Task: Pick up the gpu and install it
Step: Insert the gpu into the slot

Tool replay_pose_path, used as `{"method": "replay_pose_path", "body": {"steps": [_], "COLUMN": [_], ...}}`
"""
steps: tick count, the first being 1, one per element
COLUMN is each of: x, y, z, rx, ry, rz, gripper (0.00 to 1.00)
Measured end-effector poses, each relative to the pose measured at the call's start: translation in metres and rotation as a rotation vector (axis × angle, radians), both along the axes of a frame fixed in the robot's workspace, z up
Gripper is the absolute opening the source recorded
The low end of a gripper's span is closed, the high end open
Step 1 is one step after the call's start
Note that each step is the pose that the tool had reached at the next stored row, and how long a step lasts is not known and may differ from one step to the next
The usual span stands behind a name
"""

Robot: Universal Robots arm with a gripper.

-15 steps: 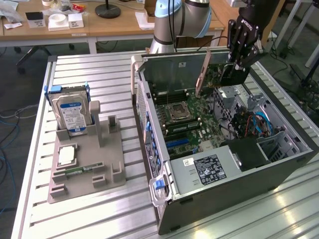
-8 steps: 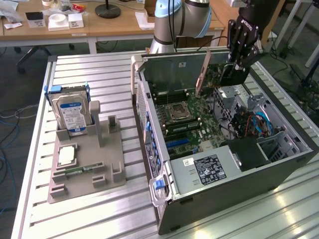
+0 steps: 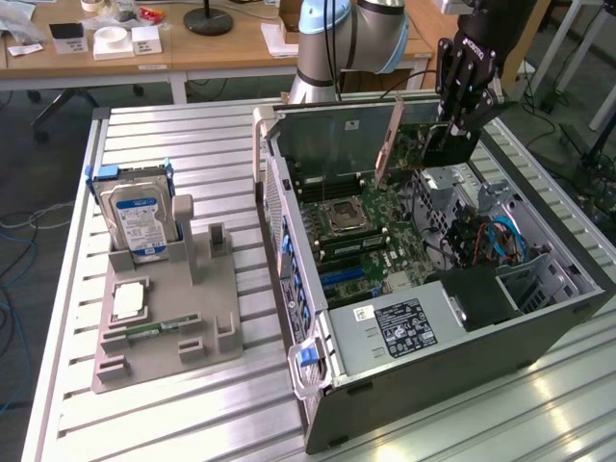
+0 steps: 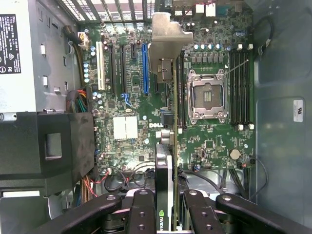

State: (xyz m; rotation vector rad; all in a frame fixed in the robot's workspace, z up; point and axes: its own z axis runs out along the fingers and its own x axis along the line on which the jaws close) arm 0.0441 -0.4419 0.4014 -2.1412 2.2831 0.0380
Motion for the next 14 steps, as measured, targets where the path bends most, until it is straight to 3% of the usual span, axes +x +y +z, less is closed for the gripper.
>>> {"method": "replay_pose_path", "body": {"steps": [14], "x": [-0.0040], "y": [0.0000], "z": [-0.0001], "rx": [0.0001], "ry": [0.0000], "rz": [0.000], "gripper": [0.27]}}
